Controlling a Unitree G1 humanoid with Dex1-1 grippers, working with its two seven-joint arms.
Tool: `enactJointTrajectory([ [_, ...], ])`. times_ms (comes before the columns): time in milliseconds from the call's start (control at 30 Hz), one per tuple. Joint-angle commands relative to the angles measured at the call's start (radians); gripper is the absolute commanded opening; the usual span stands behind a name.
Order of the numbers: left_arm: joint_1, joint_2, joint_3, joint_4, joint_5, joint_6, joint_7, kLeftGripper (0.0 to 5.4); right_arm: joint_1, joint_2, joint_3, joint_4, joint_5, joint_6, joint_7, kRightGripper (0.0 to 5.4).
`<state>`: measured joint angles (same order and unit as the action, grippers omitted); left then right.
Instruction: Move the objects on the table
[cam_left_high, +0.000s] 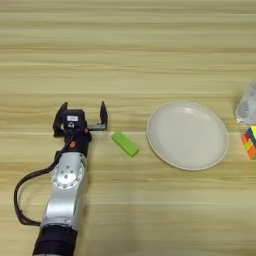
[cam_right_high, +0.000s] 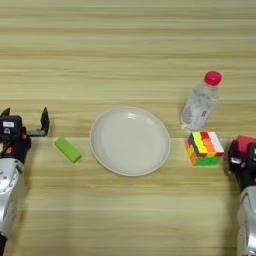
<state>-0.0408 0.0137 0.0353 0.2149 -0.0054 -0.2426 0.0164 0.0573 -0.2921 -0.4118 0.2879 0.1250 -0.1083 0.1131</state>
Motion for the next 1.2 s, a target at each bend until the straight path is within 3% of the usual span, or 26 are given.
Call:
enactJointTrajectory([
  [33,-0.004,0.004,0.005,0.001,0.0,0.001,-0.001,5.4,-0.031,-0.021,0.0,0.08,0.003,-0.036,0.003,2.32],
  [200,-0.006,0.006,0.007,0.004,-0.001,0.001,-0.003,5.4,-0.047,-0.028,0.013,0.133,-0.003,-0.063,0.002,2.32],
  [300,-0.007,0.006,0.008,0.005,-0.001,0.001,-0.003,5.4,-0.05,-0.031,0.019,0.144,-0.006,-0.073,-0.001,2.92],
  [967,-0.011,0.005,0.011,0.021,0.002,-0.004,-0.002,5.4,-0.007,-0.025,0.012,-0.013,0.016,-0.059,-0.033,5.38],
  [1200,-0.011,0.006,0.012,0.02,0.001,-0.004,-0.004,5.4,0.014,0.003,0.007,-0.131,0.038,-0.056,-0.057,5.38],
])
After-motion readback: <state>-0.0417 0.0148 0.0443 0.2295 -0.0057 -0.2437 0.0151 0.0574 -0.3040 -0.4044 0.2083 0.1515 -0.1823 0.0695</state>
